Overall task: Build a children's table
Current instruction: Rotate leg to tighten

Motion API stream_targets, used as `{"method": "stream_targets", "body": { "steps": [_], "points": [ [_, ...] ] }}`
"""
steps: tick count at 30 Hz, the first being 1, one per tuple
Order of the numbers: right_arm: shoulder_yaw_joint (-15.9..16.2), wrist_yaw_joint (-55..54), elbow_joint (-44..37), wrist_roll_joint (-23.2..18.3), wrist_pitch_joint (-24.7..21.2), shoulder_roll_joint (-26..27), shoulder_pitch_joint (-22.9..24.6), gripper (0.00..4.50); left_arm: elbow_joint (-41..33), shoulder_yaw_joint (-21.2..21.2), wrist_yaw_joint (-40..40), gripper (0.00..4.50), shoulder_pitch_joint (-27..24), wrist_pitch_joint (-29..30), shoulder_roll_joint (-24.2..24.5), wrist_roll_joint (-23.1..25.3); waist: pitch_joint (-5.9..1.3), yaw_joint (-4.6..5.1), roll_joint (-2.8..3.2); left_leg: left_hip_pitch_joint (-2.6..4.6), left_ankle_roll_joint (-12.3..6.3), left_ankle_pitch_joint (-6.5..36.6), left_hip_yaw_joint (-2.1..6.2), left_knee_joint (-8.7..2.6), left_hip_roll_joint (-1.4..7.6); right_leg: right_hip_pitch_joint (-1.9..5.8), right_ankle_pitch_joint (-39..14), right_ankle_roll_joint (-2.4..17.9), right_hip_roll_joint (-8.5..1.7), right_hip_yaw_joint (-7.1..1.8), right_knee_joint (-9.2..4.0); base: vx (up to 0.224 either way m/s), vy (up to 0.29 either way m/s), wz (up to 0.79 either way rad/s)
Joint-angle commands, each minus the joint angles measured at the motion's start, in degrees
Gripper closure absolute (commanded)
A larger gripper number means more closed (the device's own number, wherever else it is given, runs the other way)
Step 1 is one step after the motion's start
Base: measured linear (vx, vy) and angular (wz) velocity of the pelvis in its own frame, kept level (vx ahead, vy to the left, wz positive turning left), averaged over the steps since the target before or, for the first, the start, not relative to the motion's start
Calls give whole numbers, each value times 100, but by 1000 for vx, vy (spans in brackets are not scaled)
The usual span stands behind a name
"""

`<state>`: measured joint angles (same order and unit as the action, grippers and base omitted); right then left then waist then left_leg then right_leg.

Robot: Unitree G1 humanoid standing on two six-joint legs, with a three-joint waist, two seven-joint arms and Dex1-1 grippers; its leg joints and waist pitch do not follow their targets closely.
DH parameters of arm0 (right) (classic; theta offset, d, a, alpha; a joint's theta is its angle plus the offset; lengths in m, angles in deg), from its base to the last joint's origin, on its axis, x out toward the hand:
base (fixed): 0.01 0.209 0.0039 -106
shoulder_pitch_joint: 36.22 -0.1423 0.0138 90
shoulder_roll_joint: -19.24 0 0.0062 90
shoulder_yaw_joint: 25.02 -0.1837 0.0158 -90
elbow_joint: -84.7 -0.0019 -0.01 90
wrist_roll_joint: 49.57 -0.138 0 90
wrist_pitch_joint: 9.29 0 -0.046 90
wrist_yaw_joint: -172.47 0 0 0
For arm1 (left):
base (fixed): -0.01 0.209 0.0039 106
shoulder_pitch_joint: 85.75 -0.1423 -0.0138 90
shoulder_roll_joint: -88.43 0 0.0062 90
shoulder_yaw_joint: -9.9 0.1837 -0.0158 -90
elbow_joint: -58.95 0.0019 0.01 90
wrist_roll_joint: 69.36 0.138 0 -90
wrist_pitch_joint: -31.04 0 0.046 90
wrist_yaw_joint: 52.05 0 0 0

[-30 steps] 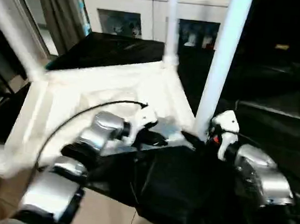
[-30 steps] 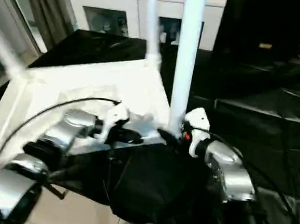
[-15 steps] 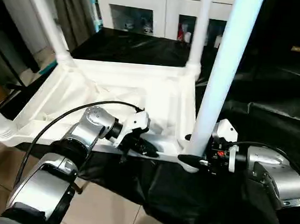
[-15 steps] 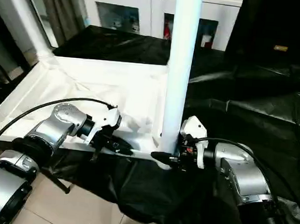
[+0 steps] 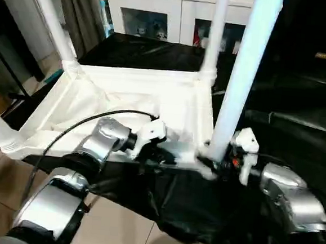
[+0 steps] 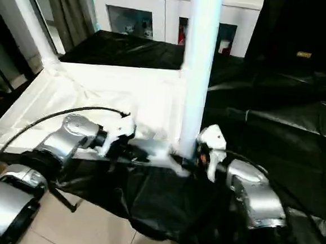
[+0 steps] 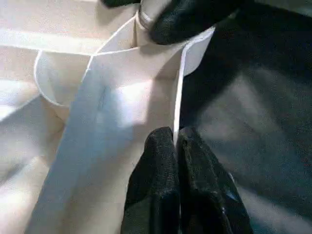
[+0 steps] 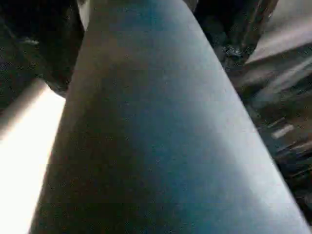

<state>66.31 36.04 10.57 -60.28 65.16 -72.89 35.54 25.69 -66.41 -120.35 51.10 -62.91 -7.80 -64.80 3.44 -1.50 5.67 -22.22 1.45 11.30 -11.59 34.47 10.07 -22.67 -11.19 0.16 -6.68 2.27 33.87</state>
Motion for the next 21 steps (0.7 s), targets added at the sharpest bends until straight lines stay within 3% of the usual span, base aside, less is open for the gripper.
{"method": "stream_targets", "body": {
  "steps": [1,3,5,6,11,12,15,18,21],
  "points": [
    [210,-727,490,136,-204,521,8,199,84,-249,1046,450,226,190,-417,-92,-264,58,-155,161,-177,1687,130,-524,253,165,-2087,1218,-188,-108,-493,-59,6,-1],
    [127,-1039,618,137,-205,708,-73,199,115,-288,1267,450,259,265,-529,-106,-247,119,-149,146,-48,1811,157,-564,244,157,-2240,1086,-181,-109,-524,0,0,0],
    [30,-1359,757,131,-213,903,-178,199,132,-305,1455,450,272,318,-637,-107,-274,147,-145,168,-96,1776,141,-561,242,141,-2035,1089,-175,-115,-534,0,0,0],
    [-98,-1860,990,142,-167,1234,-378,199,148,-320,1712,450,259,394,-844,-106,-269,174,-143,141,-122,1757,146,-567,237,159,-1946,1122,-177,-107,-532,0,0,0],
    [-41,-2201,1266,326,5,1583,-669,199,209,-261,1836,450,211,322,-1092,-67,-275,229,-123,131,-120,1776,162,-594,242,167,-1877,1080,-176,-88,-541,0,0,0],
    [-24,-2056,1224,286,26,1582,-673,199,192,-242,1760,450,196,297,-1082,-66,-280,237,-164,144,-149,1802,150,-585,242,161,-1811,1100,-173,-96,-547,0,0,0],
    [-62,-1739,1122,148,58,1524,-653,130,170,-227,1606,450,174,241,-1008,-35,-283,253,-148,131,-261,1759,148,-579,238,179,-1770,1124,-187,-104,-547,0,0,0],
    [39,-1251,841,72,34,1233,-540,110,129,-162,1209,450,140,131,-811,-11,-291,275,-121,98,-344,1645,157,-574,244,208,-1625,1150,-197,-97,-526,0,0,0],
    [253,-472,411,-4,-17,735,-302,83,67,-62,640,450,98,22,-546,-12,-320,244,-144,91,-531,1334,137,-530,246,242,-1222,1239,-204,-103,-499,0,0,0]
  ]
}}
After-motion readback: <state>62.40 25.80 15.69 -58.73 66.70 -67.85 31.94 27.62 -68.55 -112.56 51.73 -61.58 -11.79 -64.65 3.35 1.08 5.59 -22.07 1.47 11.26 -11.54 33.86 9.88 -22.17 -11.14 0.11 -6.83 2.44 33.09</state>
